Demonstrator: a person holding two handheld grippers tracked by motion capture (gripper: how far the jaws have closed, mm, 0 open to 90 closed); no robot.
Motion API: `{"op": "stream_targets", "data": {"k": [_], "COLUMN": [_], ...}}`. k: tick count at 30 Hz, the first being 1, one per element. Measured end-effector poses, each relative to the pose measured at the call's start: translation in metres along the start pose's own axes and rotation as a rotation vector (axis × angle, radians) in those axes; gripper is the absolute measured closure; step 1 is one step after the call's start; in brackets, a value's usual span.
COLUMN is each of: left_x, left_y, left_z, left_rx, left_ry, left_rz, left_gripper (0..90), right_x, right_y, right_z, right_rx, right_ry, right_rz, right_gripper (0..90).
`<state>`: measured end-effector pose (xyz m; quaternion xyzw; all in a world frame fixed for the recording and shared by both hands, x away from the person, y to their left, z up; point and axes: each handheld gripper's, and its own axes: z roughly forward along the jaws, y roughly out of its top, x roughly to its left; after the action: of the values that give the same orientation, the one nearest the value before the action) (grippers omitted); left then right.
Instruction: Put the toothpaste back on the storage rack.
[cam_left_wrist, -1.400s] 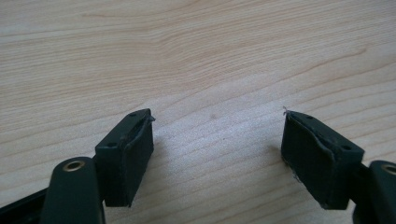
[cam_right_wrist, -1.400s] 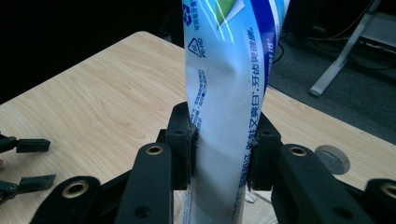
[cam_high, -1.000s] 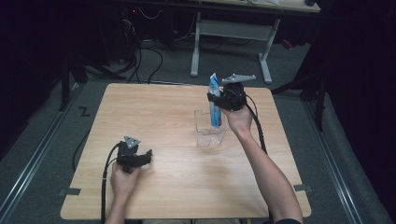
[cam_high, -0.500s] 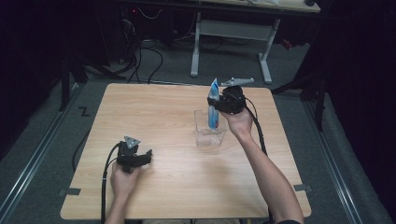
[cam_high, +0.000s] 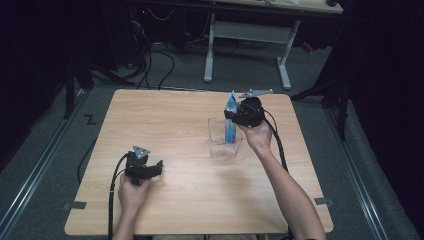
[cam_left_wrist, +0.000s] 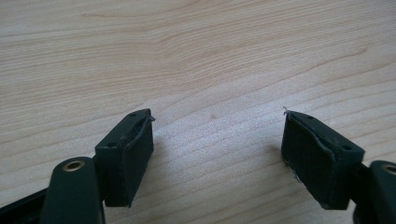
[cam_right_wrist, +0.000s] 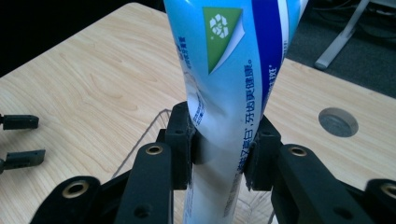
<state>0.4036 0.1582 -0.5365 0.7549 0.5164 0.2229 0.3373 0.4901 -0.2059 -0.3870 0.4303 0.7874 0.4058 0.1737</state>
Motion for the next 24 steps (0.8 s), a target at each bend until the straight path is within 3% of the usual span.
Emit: {"op": "stream_targets", "data": {"k": [24], "left_x": [0.000], "left_y": [0.000], "left_z": [0.000], "left_rx": [-0.001], "left_ry": [0.000], "left_rz": [0.000], "left_gripper": [25.6], "right_x": [-0.004], "right_y": [-0.017], "right_z": [0.005], "right_rx": [0.034], "right_ry": [0.011], "right_rz": [0.037], "right_gripper": [67.1]}}
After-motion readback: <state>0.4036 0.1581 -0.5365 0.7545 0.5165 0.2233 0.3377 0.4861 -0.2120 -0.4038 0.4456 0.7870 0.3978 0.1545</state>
